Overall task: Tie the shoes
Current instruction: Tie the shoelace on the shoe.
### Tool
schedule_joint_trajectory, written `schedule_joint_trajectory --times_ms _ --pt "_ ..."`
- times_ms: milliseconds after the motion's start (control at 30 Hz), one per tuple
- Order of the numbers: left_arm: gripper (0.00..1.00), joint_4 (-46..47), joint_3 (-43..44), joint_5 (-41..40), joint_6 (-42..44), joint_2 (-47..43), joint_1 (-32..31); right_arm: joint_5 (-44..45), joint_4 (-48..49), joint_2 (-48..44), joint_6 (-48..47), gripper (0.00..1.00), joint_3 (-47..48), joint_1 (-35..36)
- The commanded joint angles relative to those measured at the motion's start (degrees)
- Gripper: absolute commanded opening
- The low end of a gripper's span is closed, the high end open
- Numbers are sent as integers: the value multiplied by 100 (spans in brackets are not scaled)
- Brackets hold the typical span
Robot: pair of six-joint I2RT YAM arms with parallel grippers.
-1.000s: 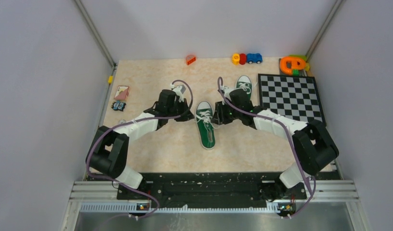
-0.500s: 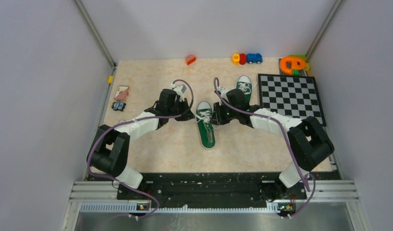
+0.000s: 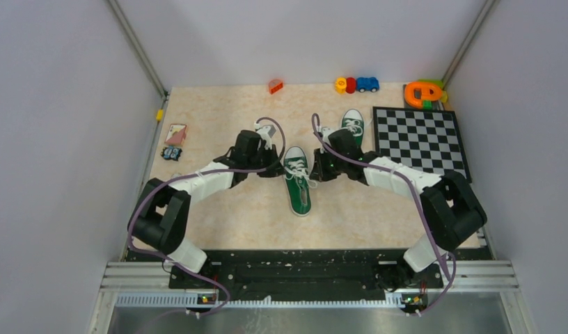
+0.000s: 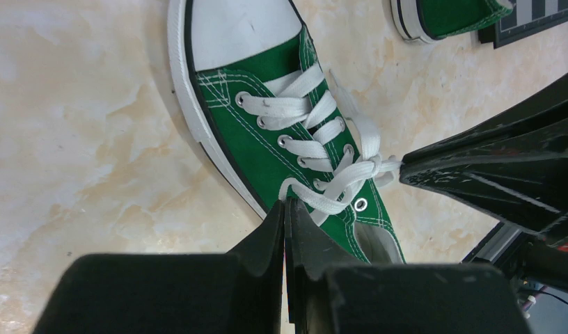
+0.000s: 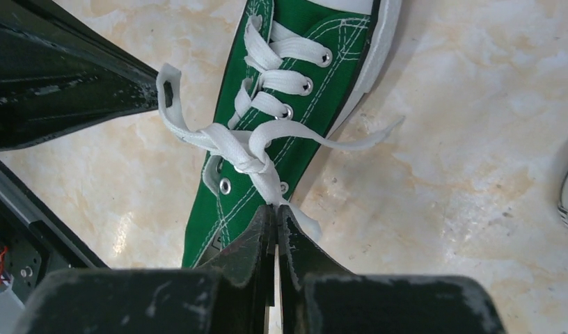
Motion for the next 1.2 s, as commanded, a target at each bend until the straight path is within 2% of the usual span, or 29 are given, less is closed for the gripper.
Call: schedule_joint_trajectory --times_ms 0,600,1167 --pt "6 78 202 -1 103 118 -120 431 -282 -473 15 0 102 51" --pt "6 78 373 -39 84 320 -299 532 -863 -1259 18 0 100 -156" --pt "8 -1 593 10 190 466 -407 659 -1251 -1530 5 0 129 -248"
